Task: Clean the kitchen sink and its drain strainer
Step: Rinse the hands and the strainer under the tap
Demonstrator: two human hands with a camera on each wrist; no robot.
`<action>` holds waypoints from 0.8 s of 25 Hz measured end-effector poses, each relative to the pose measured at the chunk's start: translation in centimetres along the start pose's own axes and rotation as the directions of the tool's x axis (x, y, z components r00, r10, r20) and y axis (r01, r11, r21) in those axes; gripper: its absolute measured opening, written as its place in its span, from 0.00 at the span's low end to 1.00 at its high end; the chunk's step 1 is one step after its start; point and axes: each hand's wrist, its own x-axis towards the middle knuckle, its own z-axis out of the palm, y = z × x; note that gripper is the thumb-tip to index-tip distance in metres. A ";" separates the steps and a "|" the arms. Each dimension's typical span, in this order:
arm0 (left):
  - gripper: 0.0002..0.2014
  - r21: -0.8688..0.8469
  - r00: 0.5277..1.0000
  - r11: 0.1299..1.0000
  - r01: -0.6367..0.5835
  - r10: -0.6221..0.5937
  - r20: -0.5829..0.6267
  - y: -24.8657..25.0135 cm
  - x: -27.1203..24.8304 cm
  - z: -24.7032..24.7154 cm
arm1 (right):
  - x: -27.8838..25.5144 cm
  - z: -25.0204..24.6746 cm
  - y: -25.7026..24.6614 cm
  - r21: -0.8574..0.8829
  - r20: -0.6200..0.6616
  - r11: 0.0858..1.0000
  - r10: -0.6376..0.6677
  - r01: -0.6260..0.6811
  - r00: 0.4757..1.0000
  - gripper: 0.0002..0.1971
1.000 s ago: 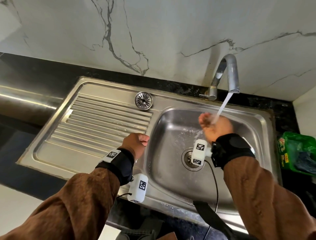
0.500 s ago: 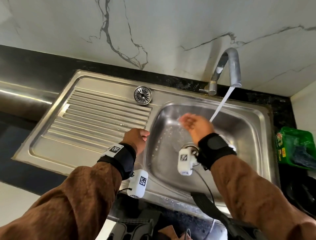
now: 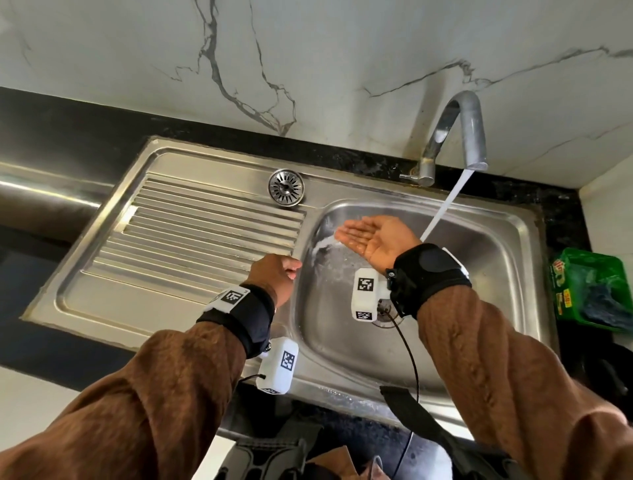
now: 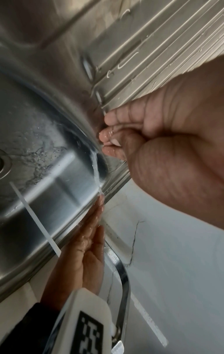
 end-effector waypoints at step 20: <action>0.15 -0.070 0.999 0.997 0.041 -0.041 -0.001 0.3 0.2 -0.1 | -4.5 0.6 6.5 -0.780 0.034 0.589 0.376 -0.211 0.926 0.14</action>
